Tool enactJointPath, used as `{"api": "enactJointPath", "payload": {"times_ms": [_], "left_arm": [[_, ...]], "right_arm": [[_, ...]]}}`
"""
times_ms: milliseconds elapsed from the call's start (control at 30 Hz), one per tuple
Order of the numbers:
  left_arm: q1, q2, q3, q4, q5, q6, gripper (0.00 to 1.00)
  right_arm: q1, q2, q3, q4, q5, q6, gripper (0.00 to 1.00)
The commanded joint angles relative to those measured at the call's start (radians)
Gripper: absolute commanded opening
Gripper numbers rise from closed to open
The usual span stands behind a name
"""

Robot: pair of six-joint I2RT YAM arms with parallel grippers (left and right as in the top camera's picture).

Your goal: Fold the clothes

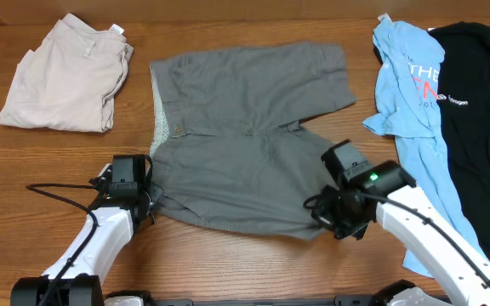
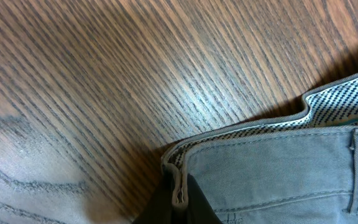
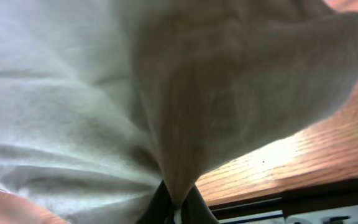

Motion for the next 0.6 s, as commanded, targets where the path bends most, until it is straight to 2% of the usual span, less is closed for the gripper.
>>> {"api": "enactJointPath", "payload": {"times_ms": [0, 133, 333, 367, 400, 433, 467, 533, 567], "left_arm": [[-0.006, 0.010, -0.018, -0.024, -0.010, 0.023, 0.04], [-0.006, 0.010, -0.018, -0.023, -0.011, 0.056, 0.04], [-0.006, 0.010, -0.018, -0.027, -0.013, 0.092, 0.04], [-0.006, 0.010, -0.018, -0.027, -0.013, 0.092, 0.04], [-0.006, 0.010, -0.018, -0.027, -0.015, 0.092, 0.04], [-0.006, 0.010, -0.018, -0.027, -0.015, 0.092, 0.04], [-0.006, 0.010, -0.018, -0.027, -0.015, 0.092, 0.04], [-0.006, 0.010, -0.018, -0.026, -0.015, 0.092, 0.04], [-0.006, 0.010, -0.018, -0.026, -0.015, 0.092, 0.04]], "right_arm": [[-0.046, 0.118, 0.049, 0.019, 0.012, -0.145, 0.04], [-0.125, 0.278, 0.119, 0.073, 0.013, -0.214, 0.04], [-0.203, 0.356, 0.315, 0.108, 0.029, -0.301, 0.06], [-0.208, 0.357, 0.331, 0.121, 0.027, -0.313, 0.14], [-0.209, 0.360, 0.352, 0.142, 0.027, -0.327, 0.55], [-0.209, 0.360, 0.358, 0.146, 0.027, -0.333, 0.72], [-0.209, 0.361, 0.365, 0.147, 0.027, -0.336, 0.84], [-0.209, 0.360, 0.371, 0.113, 0.027, -0.328, 1.00], [-0.209, 0.360, 0.371, 0.086, 0.027, -0.307, 1.00]]}}
